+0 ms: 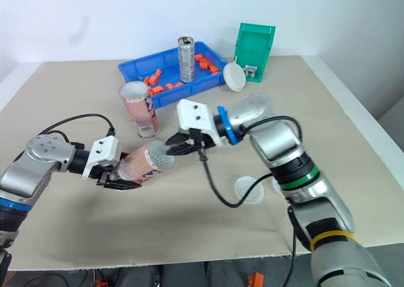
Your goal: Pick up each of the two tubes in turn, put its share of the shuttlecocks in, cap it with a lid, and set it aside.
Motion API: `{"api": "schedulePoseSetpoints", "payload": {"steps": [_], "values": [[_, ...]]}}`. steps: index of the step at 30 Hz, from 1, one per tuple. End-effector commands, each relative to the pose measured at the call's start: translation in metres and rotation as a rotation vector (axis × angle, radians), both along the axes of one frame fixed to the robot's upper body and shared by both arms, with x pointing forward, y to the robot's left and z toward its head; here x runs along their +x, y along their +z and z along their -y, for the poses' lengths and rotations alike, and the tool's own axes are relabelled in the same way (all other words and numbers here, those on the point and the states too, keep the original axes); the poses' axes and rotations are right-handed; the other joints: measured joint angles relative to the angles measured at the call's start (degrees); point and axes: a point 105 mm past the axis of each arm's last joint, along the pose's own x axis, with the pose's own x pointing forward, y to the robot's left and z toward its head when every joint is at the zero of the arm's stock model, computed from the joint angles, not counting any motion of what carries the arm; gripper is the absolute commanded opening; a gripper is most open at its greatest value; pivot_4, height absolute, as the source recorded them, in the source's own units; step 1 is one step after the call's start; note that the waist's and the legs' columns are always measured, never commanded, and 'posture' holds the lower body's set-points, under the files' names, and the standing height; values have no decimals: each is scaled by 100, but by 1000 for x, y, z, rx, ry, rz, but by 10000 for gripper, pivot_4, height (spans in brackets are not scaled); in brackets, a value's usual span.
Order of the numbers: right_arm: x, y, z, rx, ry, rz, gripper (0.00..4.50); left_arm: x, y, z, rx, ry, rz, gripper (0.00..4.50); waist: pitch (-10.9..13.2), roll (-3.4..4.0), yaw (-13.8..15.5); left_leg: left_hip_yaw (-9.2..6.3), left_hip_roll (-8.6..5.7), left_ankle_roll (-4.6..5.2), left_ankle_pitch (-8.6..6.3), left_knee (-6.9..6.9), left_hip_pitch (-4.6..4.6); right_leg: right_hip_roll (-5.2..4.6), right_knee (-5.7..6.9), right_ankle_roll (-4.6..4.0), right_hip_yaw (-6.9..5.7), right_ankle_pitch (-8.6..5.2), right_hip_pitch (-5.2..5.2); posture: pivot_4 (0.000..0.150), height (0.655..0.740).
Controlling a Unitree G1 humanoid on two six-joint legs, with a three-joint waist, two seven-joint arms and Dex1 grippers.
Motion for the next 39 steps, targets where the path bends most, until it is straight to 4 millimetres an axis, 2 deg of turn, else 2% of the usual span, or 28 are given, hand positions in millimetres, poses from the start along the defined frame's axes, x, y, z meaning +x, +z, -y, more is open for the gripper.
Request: {"api": "schedulePoseSetpoints", "payload": {"steps": [1, 3, 7, 11, 15, 18, 20, 24, 28, 33, 39], "values": [[-6, 8, -6, -22, 52, 55, 936, 0, 7, -3, -2, 8, 33, 32624, 0, 0, 14, -1, 0, 0, 0, 0, -4, -1, 0, 3, 0, -5, 1, 1500, 7400], [-14, 2, -14, -48, 100, 47, 936, 0, 7, -4, -1, 10, 34, 32624, 0, 0, 12, -1, -1, 0, 0, 0, -6, -2, 0, 4, 0, -7, 1, 1500, 7400], [-18, -14, -54, -112, 160, 58, 936, 2, 10, -4, -2, 10, 43, 32624, 0, 0, -62, -2, 5, 0, 0, -6, 4, 7, 4, -6, 0, -3, -4, 1500, 7400], [-13, -31, -78, -197, 196, 130, 936, 8, 16, -5, -17, 31, 62, 32624, -1, -2, -104, -7, 16, 1, 1, -5, 4, 22, 9, -15, -2, 4, -6, 1500, 7400], [-16, -33, -103, -197, 232, 137, 936, 8, 16, -7, -13, 35, 64, 32624, -3, -3, -151, -7, 17, -2, 3, -4, 21, 22, 10, -18, -2, 7, 6, 1500, 7400], [-19, -24, -109, -177, 263, 132, 936, 6, 17, -8, -18, 44, 64, 32624, -2, -3, -174, -7, 29, -3, 13, -17, 46, 37, 14, -60, -2, 5, 14, 1500, 7400], [-16, -13, -104, -159, 270, 116, 936, 5, 17, -10, -16, 52, 65, 32624, -2, -3, -177, -7, 45, -3, 18, -19, 53, 56, 17, -75, -1, 14, 14, 1500, 7400], [-8, 15, -74, -124, 284, 54, 936, 7, 21, -8, -44, 50, 94, 32624, 1, -5, -162, -13, 67, -1, 24, -19, 53, 80, 28, -90, -1, 17, 8, 1500, 7400], [-6, 33, -45, -105, 302, 11, 936, 10, 29, -1, -109, 41, 126, 32624, 5, -11, -157, -12, 66, -4, 25, -18, 36, 78, 27, -85, 0, 14, 1, 1500, 7400], [2, 46, -9, -81, 234, -17, 936, 10, 28, 2, -147, 51, 125, 32624, 6, -13, -157, -13, 66, -3, 23, -36, 35, 79, 27, -74, 0, 12, -8, 1500, 7400], [4, 57, 22, -19, 135, -31, 936, 6, 22, 4, -192, 64, 101, 32624, 7, -13, -168, -13, 67, 3, 19, -46, 32, 81, 27, -79, 0, 1, -15, 1500, 7400]]}}
